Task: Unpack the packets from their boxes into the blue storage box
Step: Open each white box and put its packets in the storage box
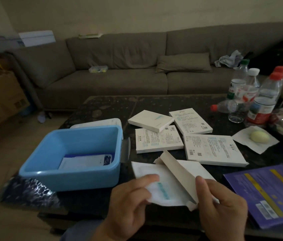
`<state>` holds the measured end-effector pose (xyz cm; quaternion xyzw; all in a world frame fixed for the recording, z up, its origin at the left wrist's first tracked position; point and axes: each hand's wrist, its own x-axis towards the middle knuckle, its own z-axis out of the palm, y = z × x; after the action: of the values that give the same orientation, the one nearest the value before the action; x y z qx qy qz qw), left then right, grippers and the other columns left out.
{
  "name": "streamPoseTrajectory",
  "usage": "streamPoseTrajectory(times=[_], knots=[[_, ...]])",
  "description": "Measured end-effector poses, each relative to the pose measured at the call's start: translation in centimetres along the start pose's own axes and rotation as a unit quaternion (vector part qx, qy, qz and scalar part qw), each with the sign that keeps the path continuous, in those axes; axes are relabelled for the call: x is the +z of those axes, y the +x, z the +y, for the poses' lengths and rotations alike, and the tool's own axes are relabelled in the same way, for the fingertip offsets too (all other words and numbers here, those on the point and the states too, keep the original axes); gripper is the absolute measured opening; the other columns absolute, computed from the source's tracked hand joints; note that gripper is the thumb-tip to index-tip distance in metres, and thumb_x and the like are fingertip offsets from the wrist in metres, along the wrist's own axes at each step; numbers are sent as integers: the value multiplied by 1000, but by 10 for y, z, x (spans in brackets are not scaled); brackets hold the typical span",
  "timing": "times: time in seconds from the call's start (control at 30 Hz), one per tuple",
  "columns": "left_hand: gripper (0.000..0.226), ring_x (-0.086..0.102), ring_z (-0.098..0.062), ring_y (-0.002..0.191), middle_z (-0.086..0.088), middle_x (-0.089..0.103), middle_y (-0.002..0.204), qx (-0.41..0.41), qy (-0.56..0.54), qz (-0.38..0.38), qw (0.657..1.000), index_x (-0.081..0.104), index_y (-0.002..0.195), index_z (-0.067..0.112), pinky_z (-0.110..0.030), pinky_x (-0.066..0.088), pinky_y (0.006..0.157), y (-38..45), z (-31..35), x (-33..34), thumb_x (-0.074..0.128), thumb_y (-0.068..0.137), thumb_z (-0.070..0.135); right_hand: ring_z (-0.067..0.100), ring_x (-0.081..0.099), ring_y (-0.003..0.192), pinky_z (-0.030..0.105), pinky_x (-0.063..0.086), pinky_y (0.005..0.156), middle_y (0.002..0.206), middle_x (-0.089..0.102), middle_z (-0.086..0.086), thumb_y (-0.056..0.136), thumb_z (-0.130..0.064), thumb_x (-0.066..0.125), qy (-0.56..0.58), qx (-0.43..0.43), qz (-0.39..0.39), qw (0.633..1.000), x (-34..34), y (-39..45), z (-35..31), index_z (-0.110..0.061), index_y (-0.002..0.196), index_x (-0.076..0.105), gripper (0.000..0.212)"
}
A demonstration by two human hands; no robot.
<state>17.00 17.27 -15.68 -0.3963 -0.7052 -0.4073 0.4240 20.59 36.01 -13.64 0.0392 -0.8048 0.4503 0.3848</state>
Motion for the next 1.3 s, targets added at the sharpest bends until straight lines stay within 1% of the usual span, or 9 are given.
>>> streamPoseTrajectory(times=[0.17,0.3,0.43,0.53,0.63,0.73,0.93,1.03,1.3], knots=[[11,54,-30,86,-12,58,97,-121,-59,276,952,40,92,17,-38,42,79,-1,-1,-14,33,97,11,-17,60,83,-4,40,76,84,67,-26,94,-56,39,-32,-40,-109,993,13,-22,6,-28,69,76,53],[9,49,-25,90,-17,51,96,-147,-59,321,934,34,92,14,-40,42,81,10,-5,-33,29,97,9,-16,56,97,3,40,90,95,66,-29,94,-62,35,-114,-89,-230,962,24,-45,20,-38,72,76,52],[20,50,-24,91,-15,52,98,-139,-59,320,935,35,94,17,-35,44,82,14,-3,-45,24,92,0,-5,62,92,26,53,87,81,74,-16,91,-69,33,-151,-132,-194,960,32,-41,10,-36,55,73,63],[13,49,-26,91,-11,56,98,-137,-89,325,932,39,93,21,-40,44,79,16,-2,-52,32,99,12,1,68,77,45,56,60,74,74,-15,83,-75,30,-14,97,-92,991,28,-15,-34,-43,61,73,58],[10,50,-26,93,-8,58,102,-143,-97,332,927,44,95,28,-46,44,79,19,0,-56,41,103,35,22,73,74,49,58,65,85,75,0,76,-66,42,248,355,-246,867,37,27,-68,-36,105,65,48],[20,51,-26,99,-11,59,108,-155,-97,326,927,44,92,24,-40,45,82,21,-2,-62,39,102,41,26,74,83,44,60,72,94,75,2,80,-35,64,313,381,-341,800,55,60,-90,-38,119,60,40],[18,62,-8,101,6,63,106,-337,-110,312,882,54,85,19,-21,52,79,26,-24,-107,69,89,29,19,72,83,36,62,63,102,69,-8,87,-29,66,174,265,-313,895,109,88,-98,-48,117,50,39],[22,67,6,81,13,65,107,-429,-70,318,842,59,90,16,-13,53,66,31,-42,-136,72,81,0,21,70,92,42,62,70,114,67,-3,85,-25,71,192,281,-319,884,142,99,-101,-41,115,54,38],[16,62,16,83,21,63,109,-504,46,296,810,64,92,25,-21,52,74,32,-81,-204,75,83,19,23,64,94,43,62,68,108,62,0,83,-13,73,149,299,-336,881,216,117,-110,-28,107,58,32]])
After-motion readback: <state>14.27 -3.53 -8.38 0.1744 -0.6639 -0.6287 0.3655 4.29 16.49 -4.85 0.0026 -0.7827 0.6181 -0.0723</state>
